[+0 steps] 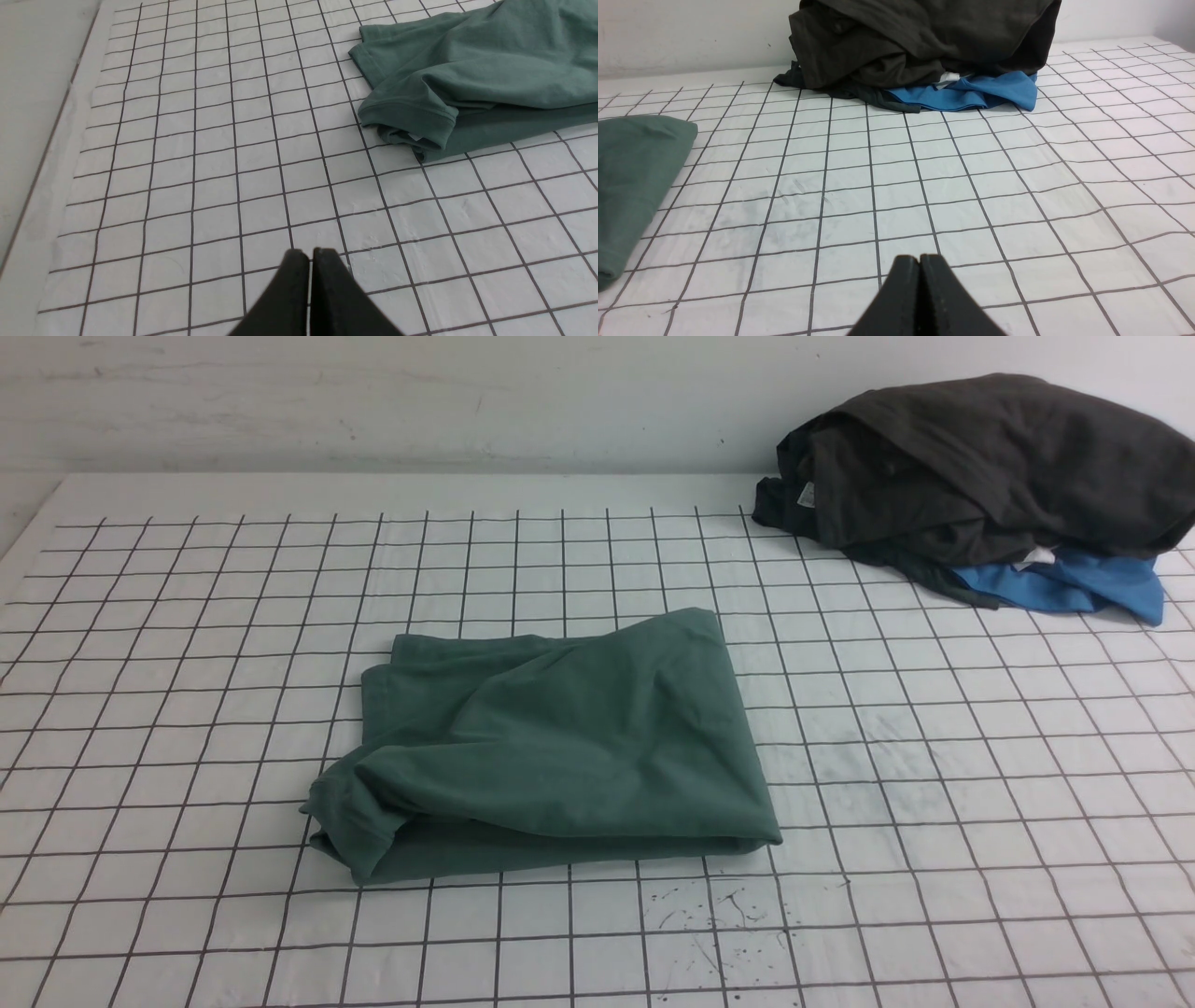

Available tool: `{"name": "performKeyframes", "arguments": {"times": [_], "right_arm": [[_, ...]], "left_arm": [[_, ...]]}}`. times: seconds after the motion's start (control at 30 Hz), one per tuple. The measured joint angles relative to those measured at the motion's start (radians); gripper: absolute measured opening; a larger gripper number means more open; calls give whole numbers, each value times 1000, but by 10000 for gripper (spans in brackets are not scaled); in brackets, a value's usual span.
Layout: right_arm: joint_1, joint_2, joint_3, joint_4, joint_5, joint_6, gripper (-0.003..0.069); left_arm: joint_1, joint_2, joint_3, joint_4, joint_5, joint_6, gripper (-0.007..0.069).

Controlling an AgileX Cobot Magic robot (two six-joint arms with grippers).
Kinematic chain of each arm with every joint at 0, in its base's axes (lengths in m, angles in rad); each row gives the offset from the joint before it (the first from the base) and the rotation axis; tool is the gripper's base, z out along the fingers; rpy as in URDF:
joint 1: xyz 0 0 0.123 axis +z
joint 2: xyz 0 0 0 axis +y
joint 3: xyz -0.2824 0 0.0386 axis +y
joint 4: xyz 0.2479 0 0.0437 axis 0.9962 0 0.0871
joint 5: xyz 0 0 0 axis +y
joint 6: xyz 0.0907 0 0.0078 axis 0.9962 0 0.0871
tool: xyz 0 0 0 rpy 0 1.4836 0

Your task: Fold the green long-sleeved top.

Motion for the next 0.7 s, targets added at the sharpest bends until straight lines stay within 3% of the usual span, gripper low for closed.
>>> {"name": "performKeyframes", "arguments": {"times": [0.53, 0.7], "right_arm": [[0, 0, 0, 0, 0, 11, -14], [0, 0, 0, 0, 0, 12, -14]], "left_arm": [[0, 0, 13, 0, -9, 0, -8], [45, 0, 98, -79, -225, 2, -8]]}}
